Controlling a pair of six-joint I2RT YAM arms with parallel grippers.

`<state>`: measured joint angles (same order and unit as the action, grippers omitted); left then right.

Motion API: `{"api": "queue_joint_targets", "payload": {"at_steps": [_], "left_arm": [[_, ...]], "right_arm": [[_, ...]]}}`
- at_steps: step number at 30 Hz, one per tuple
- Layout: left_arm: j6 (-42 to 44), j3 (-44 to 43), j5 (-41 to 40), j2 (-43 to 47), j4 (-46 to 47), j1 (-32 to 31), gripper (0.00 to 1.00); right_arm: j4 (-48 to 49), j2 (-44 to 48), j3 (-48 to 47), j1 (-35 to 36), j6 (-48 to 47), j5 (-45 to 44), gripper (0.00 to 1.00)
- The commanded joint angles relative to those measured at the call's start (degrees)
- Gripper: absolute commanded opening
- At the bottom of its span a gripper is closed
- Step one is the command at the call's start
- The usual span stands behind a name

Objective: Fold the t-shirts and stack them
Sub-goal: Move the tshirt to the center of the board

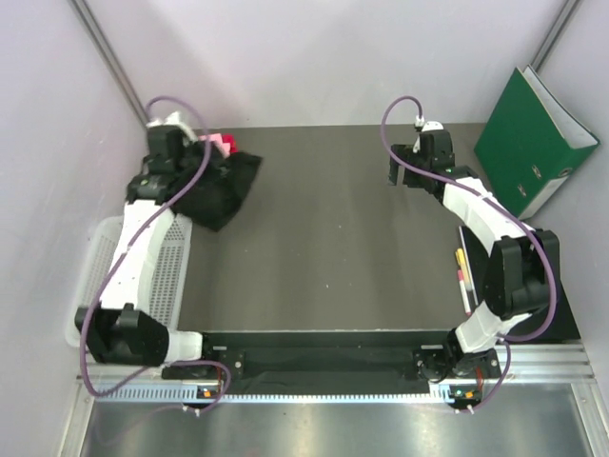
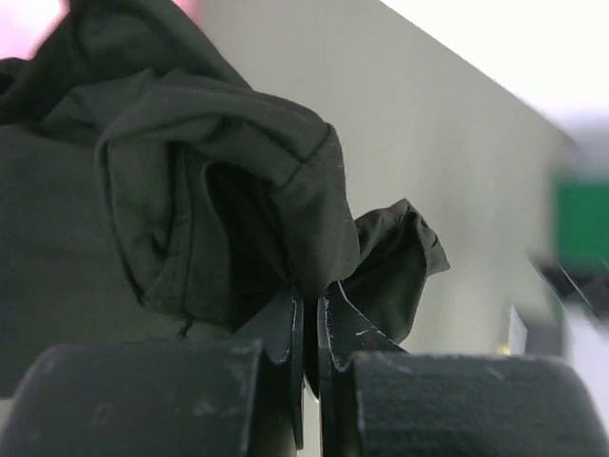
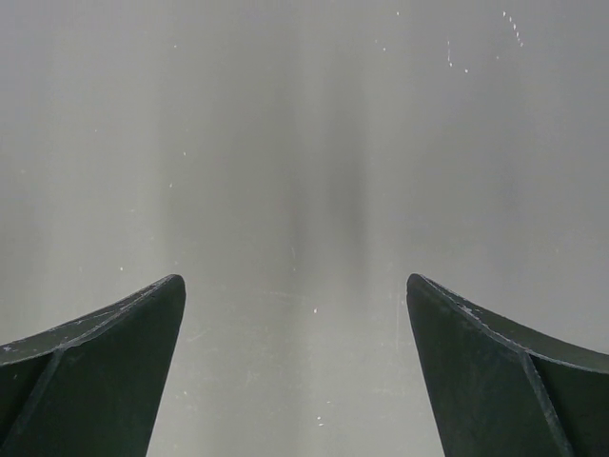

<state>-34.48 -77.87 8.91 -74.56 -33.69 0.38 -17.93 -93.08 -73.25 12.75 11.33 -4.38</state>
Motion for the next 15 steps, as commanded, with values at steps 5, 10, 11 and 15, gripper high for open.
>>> {"api": "queue_joint_targets", "payload": {"at_steps": [5,10,11,15], "left_arm": [[-1.29,-11.87,21.66,-13.05,13.38,-15.58,0.00],[-4.99,-4.68,25.11,-16.74,16.21,-16.11,0.00],[-4.72,-3.18,24.50,-17.54,15.16,-15.94,0.09],[2.12,-1.66,17.92,-24.73,-0.53,-15.24,0.64]], "right_arm": [[1.76,3.95,1.36,0.34,2.55,-1.77,1.00],[1.50,6.68,3.38,-0.36,2.03,-4.49,1.00],[1.41,7.38,3.47,-0.36,1.77,-4.49,1.00],[0.53,8.79,3.38,-0.53,0.18,-2.66,1.00]]}}
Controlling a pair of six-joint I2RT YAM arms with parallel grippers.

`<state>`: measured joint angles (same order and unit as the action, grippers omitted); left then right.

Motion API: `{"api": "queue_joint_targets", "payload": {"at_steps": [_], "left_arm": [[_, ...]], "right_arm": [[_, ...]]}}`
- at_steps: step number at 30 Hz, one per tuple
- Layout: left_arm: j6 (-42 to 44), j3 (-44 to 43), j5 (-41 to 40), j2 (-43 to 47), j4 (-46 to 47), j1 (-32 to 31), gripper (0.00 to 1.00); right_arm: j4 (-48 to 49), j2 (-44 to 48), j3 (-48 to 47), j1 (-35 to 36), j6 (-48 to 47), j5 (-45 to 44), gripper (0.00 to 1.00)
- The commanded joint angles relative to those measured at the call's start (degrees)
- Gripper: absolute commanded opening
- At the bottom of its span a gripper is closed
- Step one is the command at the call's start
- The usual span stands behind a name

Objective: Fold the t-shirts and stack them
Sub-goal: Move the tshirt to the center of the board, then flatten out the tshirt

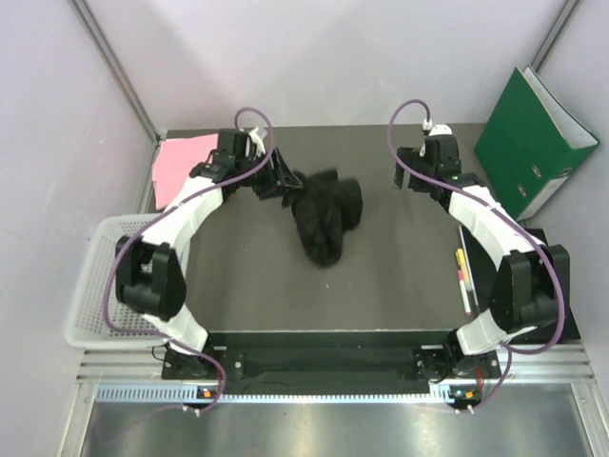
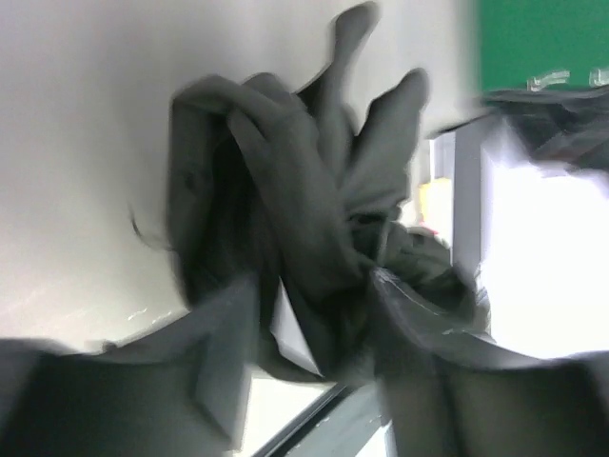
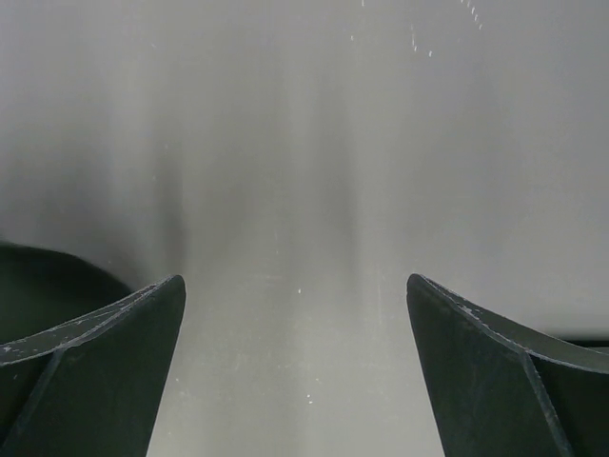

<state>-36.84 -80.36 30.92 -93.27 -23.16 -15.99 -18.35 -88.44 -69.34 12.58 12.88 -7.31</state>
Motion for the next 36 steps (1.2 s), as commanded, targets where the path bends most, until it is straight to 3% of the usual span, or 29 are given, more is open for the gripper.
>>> {"api": "queue_joint_targets", "payload": {"at_steps": [1,2,3,7,10,15,19,20,22,30,36], "left_arm": [[5.89,0.38,-6.02,-8.91,-17.21,1.13,0.79],[6.86,-0.06,-11.00,-9.90,-19.97,1.13,0.95],[8.00,-0.67,-12.53,-10.52,-21.30,1.13,0.98],[8.72,-1.64,-18.69,-7.55,-21.85,1.13,0.98],[8.63,-0.94,-19.93,-5.26,-17.02,1.13,0.98],[7.92,-2.60,-17.21,-8.41,-13.93,1.13,0.93],[7.22,-4.10,-11.94,-13.33,-14.20,1.13,0.84],[7.13,-3.84,-9.84,-13.60,-13.67,1.22,0.77],[7.05,-3.05,-8.60,-13.16,-12.44,1.13,0.75],[7.39,-1.12,-5.34,-8.16,-13.93,1.13,0.88],[10.99,1.26,-1.04,-4.28,-14.80,-0.01,0.88]], "right_arm": [[1.03,4.94,-0.53,-0.19,-1.63,0.80,1.00],[1.03,5.21,-0.44,-0.19,-1.63,1.42,1.00],[1.12,5.47,-0.10,-0.19,-1.72,2.73,1.00],[2.08,5.74,0.61,-0.10,-0.67,6.60,1.00],[3.05,5.04,1.31,0.51,0.91,7.05,1.00],[3.58,3.55,1.31,1.75,2.41,8.54,0.99],[3.76,3.02,1.31,2.01,2.94,8.54,1.00],[3.85,3.01,1.23,1.92,3.02,8.54,1.00],[3.59,2.75,1.14,2.01,2.85,8.45,1.00],[3.85,2.66,2.28,2.01,3.29,8.98,1.00],[4.29,2.75,3.42,2.01,3.72,9.16,1.00]]}}
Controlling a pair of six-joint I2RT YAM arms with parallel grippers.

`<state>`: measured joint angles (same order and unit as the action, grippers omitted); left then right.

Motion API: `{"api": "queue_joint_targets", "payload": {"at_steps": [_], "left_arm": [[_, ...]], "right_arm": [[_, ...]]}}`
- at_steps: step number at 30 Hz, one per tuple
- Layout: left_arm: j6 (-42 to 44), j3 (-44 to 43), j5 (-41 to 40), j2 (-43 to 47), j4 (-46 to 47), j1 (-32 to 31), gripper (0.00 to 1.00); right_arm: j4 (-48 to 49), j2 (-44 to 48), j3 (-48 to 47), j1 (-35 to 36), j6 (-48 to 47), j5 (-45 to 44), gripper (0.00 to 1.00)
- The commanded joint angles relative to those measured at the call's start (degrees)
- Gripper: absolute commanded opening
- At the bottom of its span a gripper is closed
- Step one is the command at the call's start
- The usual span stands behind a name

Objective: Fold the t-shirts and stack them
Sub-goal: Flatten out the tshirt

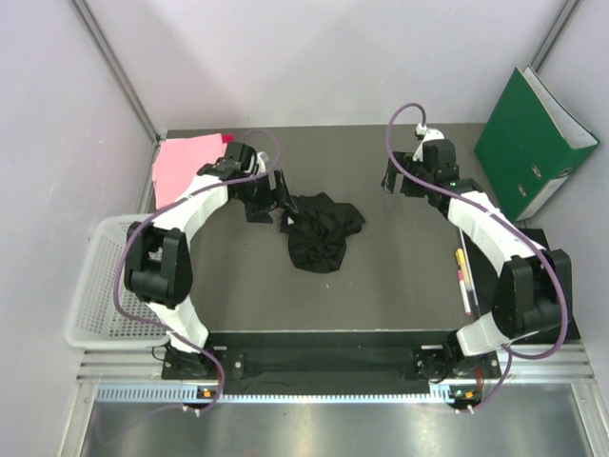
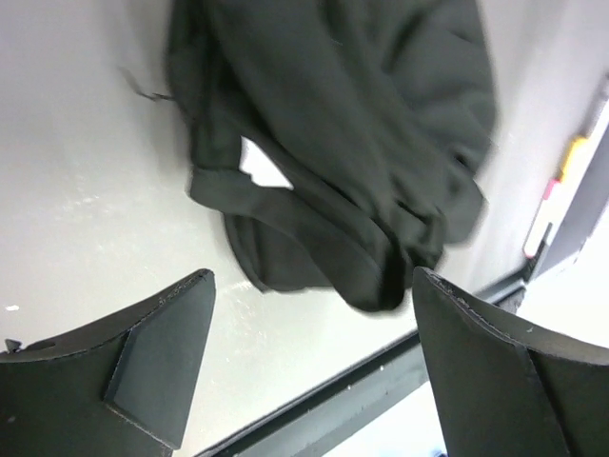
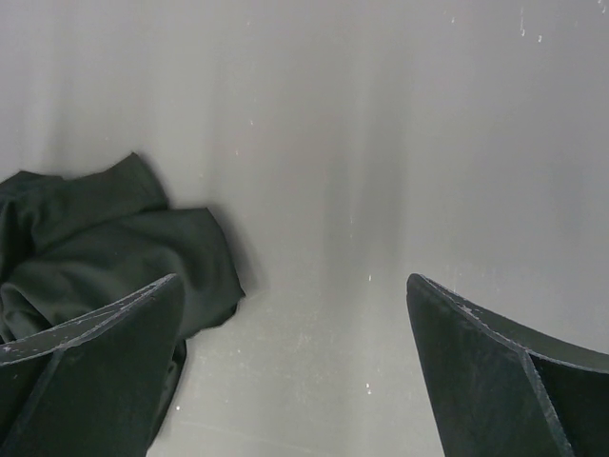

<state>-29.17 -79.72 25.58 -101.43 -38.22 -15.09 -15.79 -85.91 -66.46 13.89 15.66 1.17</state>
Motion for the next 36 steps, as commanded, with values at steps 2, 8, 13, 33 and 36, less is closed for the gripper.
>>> {"api": "queue_joint_targets", "payload": {"at_steps": [2,8,13,33,36], "left_arm": [[4.29,0.71,4.91,3.34,-0.19,-1.78,0.86],[5.08,-0.86,6.58,-1.04,-0.01,-4.24,0.84],[5.61,-2.89,5.97,-5.27,-1.94,-6.44,0.76],[5.96,-34.77,-24.80,0.97,-11.00,-5.74,0.00],[3.78,-44.27,-16.82,-1.40,-12.06,-6.09,0.00]], "right_arm": [[1.90,0.48,0.98,0.70,1.04,0.85,1.00],[2.17,1.62,2.38,0.70,1.48,1.03,1.00],[2.08,3.46,4.05,0.70,1.65,0.68,1.00],[0.51,12.59,8.62,-6.04,1.13,-0.91,1.00],[-1.87,16.19,9.24,-12.80,1.04,1.02,1.00]]}}
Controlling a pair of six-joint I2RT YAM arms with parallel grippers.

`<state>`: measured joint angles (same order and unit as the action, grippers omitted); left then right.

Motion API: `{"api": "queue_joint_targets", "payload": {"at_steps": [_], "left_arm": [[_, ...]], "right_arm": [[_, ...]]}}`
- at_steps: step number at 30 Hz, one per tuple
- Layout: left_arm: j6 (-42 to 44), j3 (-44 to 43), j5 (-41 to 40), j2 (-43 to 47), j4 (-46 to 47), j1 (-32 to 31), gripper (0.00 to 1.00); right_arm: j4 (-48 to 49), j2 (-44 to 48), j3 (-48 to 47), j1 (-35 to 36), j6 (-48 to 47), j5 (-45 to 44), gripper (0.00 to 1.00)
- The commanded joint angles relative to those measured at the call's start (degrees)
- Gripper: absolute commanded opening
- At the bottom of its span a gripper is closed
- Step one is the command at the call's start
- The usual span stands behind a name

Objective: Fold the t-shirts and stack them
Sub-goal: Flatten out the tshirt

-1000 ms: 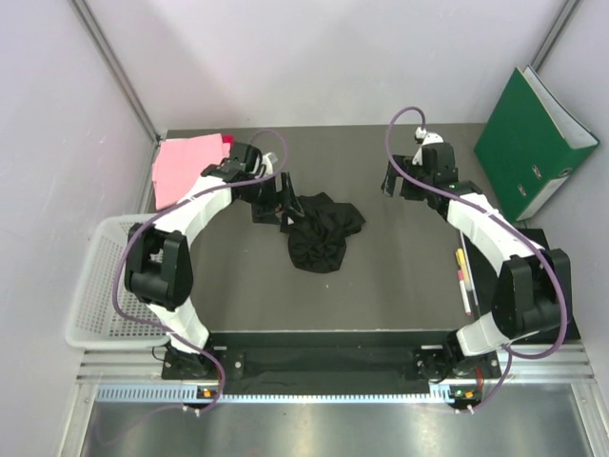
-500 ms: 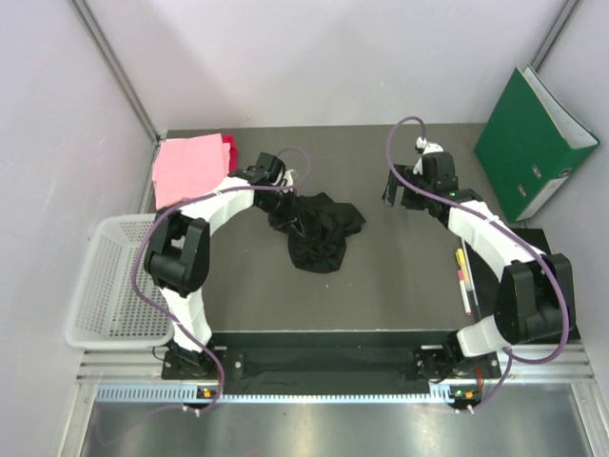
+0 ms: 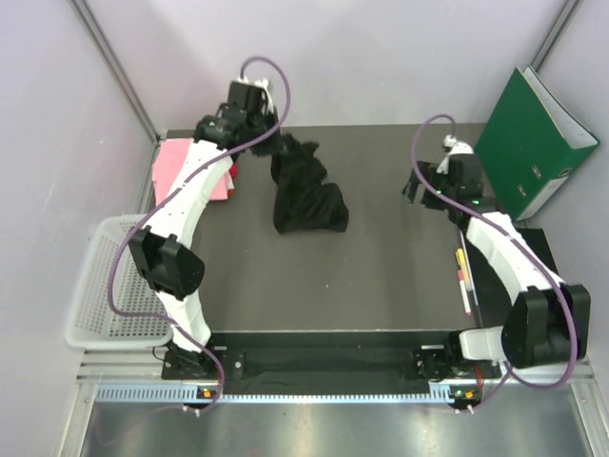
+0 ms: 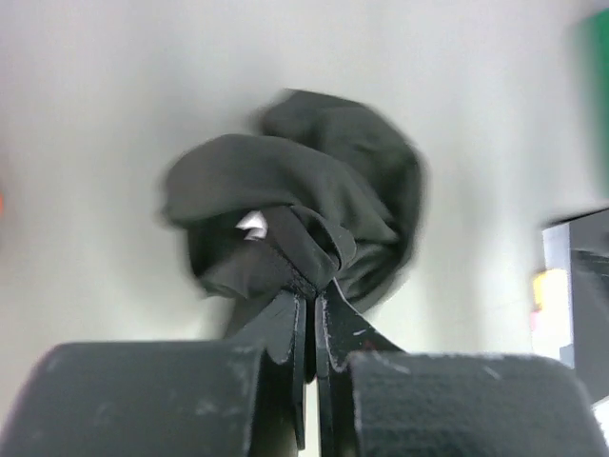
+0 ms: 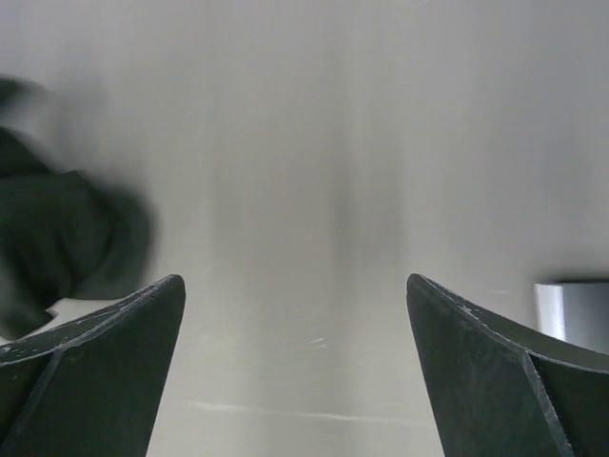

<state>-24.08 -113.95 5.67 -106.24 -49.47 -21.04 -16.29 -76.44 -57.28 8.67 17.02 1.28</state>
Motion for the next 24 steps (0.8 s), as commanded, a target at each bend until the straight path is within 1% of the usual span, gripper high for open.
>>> {"api": "queue_joint_targets", "payload": {"at_steps": [1,2,3,4,5,6,7,8,9,10,11,12,14,15,16,19,20,21,23,24], "left_arm": [[-3.07,-13.98,5.38,2.71,-0.71,-1.28,0.00],[-3.78,-15.76,7.84,1.48,-0.28,-2.42,0.00],[-4.22,-17.17,8.56,0.95,0.51,-3.82,0.00],[-4.92,-19.62,9.35,0.42,1.39,-7.14,0.00],[-5.45,-20.77,10.14,-0.80,3.92,-9.00,0.00],[-5.98,-21.83,12.41,-1.34,5.51,-10.94,0.00],[-7.46,-23.84,13.48,-1.95,7.44,-14.61,0.00],[-8.35,-24.73,14.27,-3.35,10.94,-16.47,0.00],[-9.40,-25.70,16.72,-4.06,13.15,-18.15,0.00],[-12.20,-27.36,17.78,-4.85,15.35,-21.12,0.00],[-13.79,-27.90,19.19,-5.90,17.72,-22.37,0.00],[-15.28,-28.34,20.42,-6.26,23.14,-23.51,0.00],[-19.42,-29.05,22.18,-6.27,28.52,-25.89,0.00],[-20.65,-29.22,22.71,-6.00,32.38,-26.24,0.00],[-21.88,-30.53,22.72,-5.74,33.21,-26.25,0.00],[-21.02,-31.51,20.79,-3.02,32.69,-24.41,0.00],[-20.93,-30.81,19.57,-0.32,32.43,-23.36,0.00],[-20.58,-29.59,19.20,1.28,32.25,-21.09,0.00],[-19.69,-24.41,18.06,6.29,31.28,-18.35,0.00],[-19.52,-19.95,18.23,7.87,31.45,-15.38,0.00]], "right_arm": [[-1.89,7.70,0.23,-9.09,-0.58,1.44,1.00],[-2.94,8.58,0.67,-11.54,-1.54,2.32,1.00],[-3.56,10.42,0.85,-13.92,-1.98,1.89,1.00],[-4.53,11.31,0.94,-14.20,-2.68,0.32,1.00],[-6.19,12.10,1.03,-14.20,-3.82,-2.57,1.00],[-6.64,13.76,1.29,-14.20,-3.92,-3.55,1.00],[-7.08,14.74,1.72,-14.20,-3.92,-4.17,1.00],[-7.52,15.70,2.77,-14.38,-3.40,-4.35,1.00],[-7.87,17.37,3.22,-14.73,-2.96,-4.35,1.00],[-8.22,18.17,3.48,-14.90,-2.61,-4.35,1.00],[-9.01,18.87,4.10,-14.99,-2.34,-4.27,1.00],[-9.45,20.18,4.28,-15.26,-2.16,-4.27,1.00],[-10.59,21.33,4.98,-15.52,-2.16,-4.44,1.00],[-10.95,22.21,5.16,-15.52,-2.16,-4.53,1.00],[-11.21,22.56,5.50,-15.61,-2.25,-4.53,1.00],[-12.27,23.71,6.21,-15.61,-2.51,-4.53,1.00],[-12.62,23.97,6.56,-15.61,-2.51,-4.53,1.00],[-12.62,24.58,6.74,-15.61,-2.51,-4.53,1.00],[-12.45,24.94,7.44,-15.61,-2.25,-4.18,1.00],[-12.45,24.77,7.70,-15.61,-1.99,-4.01,0.99]]}}
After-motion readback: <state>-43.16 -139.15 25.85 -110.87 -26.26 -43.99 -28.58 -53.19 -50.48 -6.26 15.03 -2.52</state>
